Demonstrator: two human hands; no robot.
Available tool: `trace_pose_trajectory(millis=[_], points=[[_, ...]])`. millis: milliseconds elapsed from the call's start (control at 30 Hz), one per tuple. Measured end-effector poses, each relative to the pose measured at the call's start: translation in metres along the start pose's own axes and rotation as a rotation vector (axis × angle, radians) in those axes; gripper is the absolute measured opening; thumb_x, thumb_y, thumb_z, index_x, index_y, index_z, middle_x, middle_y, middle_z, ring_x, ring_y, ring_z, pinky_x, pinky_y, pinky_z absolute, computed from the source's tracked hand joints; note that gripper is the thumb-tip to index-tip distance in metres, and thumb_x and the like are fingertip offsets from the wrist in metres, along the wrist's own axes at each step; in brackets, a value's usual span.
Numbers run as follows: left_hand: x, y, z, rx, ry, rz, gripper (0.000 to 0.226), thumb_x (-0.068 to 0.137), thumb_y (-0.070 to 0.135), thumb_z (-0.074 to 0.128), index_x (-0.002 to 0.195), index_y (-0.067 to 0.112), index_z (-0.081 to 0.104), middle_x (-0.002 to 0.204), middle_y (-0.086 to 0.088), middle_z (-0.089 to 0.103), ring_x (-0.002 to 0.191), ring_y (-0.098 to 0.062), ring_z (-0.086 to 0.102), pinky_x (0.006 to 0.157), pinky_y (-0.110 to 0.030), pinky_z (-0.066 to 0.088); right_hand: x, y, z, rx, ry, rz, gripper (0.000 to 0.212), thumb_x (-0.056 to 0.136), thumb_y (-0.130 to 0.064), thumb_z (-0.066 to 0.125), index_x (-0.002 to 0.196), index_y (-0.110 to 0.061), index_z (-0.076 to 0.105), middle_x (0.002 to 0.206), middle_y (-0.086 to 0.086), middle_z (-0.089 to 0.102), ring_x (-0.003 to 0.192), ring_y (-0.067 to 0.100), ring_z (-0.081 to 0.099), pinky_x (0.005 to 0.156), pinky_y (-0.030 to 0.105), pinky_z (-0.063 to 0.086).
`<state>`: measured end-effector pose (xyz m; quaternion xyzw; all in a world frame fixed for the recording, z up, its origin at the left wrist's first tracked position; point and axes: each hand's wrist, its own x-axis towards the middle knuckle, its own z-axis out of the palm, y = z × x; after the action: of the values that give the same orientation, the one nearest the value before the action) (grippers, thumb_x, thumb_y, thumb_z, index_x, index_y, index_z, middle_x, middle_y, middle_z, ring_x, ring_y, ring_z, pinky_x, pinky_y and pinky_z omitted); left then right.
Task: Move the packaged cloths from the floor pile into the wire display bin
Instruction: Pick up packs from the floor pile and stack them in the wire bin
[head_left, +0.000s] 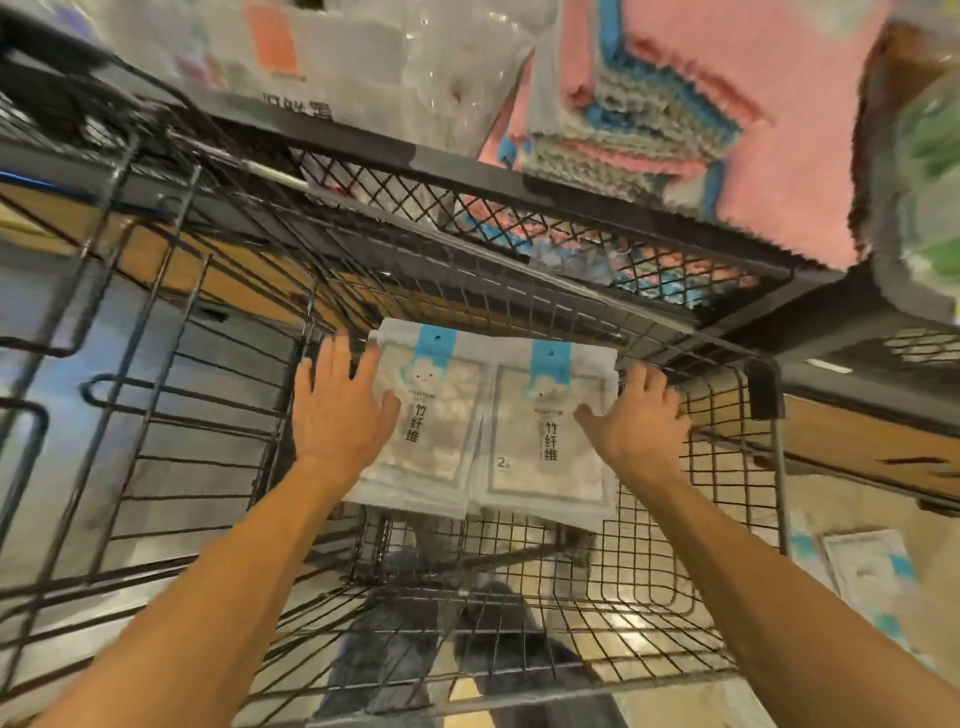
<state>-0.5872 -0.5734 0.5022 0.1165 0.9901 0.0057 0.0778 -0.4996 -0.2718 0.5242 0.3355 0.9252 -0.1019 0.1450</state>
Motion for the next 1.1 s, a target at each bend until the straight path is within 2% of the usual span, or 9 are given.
trace_pose_trajectory(millis=[133, 200, 300, 400, 533, 733, 833, 967, 1100], points=[[-0.008, 0.002, -0.058, -0.013, 0.048, 0.008, 0.07, 0.098, 0.051, 0.052, 0.156, 0.014, 0.039, 0.164, -0.019, 0.03, 0.152, -0.034, 0.027, 0.122, -0.057, 0.022, -0.019, 0.002, -0.055, -0.025, 0.008, -0.127, 0.086, 0.088, -0.063, 0.063, 0.157, -0.021, 0.031, 0.162, 0.006, 0.032, 0.15, 0.031, 0.029, 0.121, 0.063, 0.022], [-0.011, 0.005, -0.09, 0.012, 0.015, -0.001, 0.073, 0.1, 0.058, 0.041, 0.161, 0.02, 0.029, 0.168, -0.014, 0.021, 0.156, -0.03, 0.018, 0.124, -0.053, 0.014, -0.029, 0.003, -0.08, -0.036, 0.007, -0.152, 0.086, 0.089, -0.065, 0.061, 0.158, -0.023, 0.03, 0.165, 0.005, 0.03, 0.154, 0.03, 0.024, 0.123, 0.066, 0.017], [-0.023, 0.01, -0.14, 0.034, 0.035, -0.001, 0.074, 0.101, 0.063, 0.033, 0.163, 0.023, 0.023, 0.17, -0.01, 0.015, 0.157, -0.026, 0.012, 0.125, -0.051, 0.012, -0.048, 0.005, -0.12, -0.027, -0.005, -0.197, 0.087, 0.091, -0.069, 0.056, 0.161, -0.025, 0.027, 0.17, 0.005, 0.022, 0.158, 0.03, 0.015, 0.124, 0.067, 0.009], [-0.04, 0.016, -0.193, 0.035, 0.071, 0.016, 0.074, 0.101, 0.065, 0.03, 0.163, 0.025, 0.022, 0.171, -0.009, 0.014, 0.158, -0.025, 0.01, 0.126, -0.051, 0.011, -0.068, 0.007, -0.159, -0.016, -0.007, -0.223, 0.089, 0.091, -0.072, 0.053, 0.162, -0.027, 0.025, 0.171, 0.004, 0.019, 0.159, 0.03, 0.012, 0.123, 0.067, 0.005], [-0.06, 0.025, -0.251, 0.026, 0.062, 0.049, 0.075, 0.101, 0.066, 0.026, 0.164, 0.027, 0.016, 0.172, -0.007, 0.008, 0.159, -0.022, 0.003, 0.127, -0.051, 0.005, -0.101, 0.014, -0.197, 0.041, 0.053, -0.241, 0.083, 0.091, -0.071, 0.052, 0.16, -0.03, 0.03, 0.17, 0.003, 0.024, 0.158, 0.029, 0.015, 0.123, 0.067, 0.006], [-0.071, 0.035, -0.307, 0.022, 0.108, 0.158, 0.075, 0.1, 0.067, 0.024, 0.164, 0.029, 0.014, 0.172, -0.003, 0.006, 0.159, -0.02, 0.001, 0.128, -0.05, 0.003, -0.16, 0.029, -0.226, 0.089, 0.145, -0.164, 0.085, 0.091, -0.075, 0.047, 0.162, -0.032, 0.025, 0.172, 0.001, 0.019, 0.159, 0.026, 0.012, 0.124, 0.065, 0.008], [-0.073, 0.044, -0.327, 0.044, 0.152, 0.245, 0.075, 0.1, 0.069, 0.024, 0.163, 0.029, 0.017, 0.172, -0.003, 0.01, 0.158, -0.022, 0.006, 0.127, -0.052, 0.009, -0.191, 0.045, -0.237, 0.132, 0.191, -0.082, 0.086, 0.091, -0.076, 0.045, 0.162, -0.032, 0.024, 0.172, 0.0, 0.018, 0.159, 0.026, 0.012, 0.123, 0.067, 0.008], [-0.086, 0.069, -0.332, 0.026, 0.188, 0.41, 0.075, 0.099, 0.069, 0.027, 0.163, 0.031, 0.013, 0.171, -0.003, 0.014, 0.158, -0.023, 0.008, 0.126, -0.053, 0.007, -0.238, 0.08, -0.246, 0.183, 0.258, 0.066, 0.085, 0.091, -0.077, 0.044, 0.161, -0.031, 0.027, 0.171, 0.001, 0.022, 0.157, 0.029, 0.016, 0.121, 0.068, 0.008], [-0.115, 0.115, -0.318, 0.047, 0.166, 0.603, 0.076, 0.098, 0.07, 0.027, 0.162, 0.03, 0.02, 0.171, -0.001, 0.017, 0.158, -0.024, 0.011, 0.126, -0.054, 0.009, -0.302, 0.134, -0.242, 0.224, 0.32, 0.248, 0.086, 0.087, -0.079, 0.045, 0.158, -0.033, 0.032, 0.169, -0.001, 0.027, 0.155, 0.028, 0.021, 0.121, 0.068, 0.011]])
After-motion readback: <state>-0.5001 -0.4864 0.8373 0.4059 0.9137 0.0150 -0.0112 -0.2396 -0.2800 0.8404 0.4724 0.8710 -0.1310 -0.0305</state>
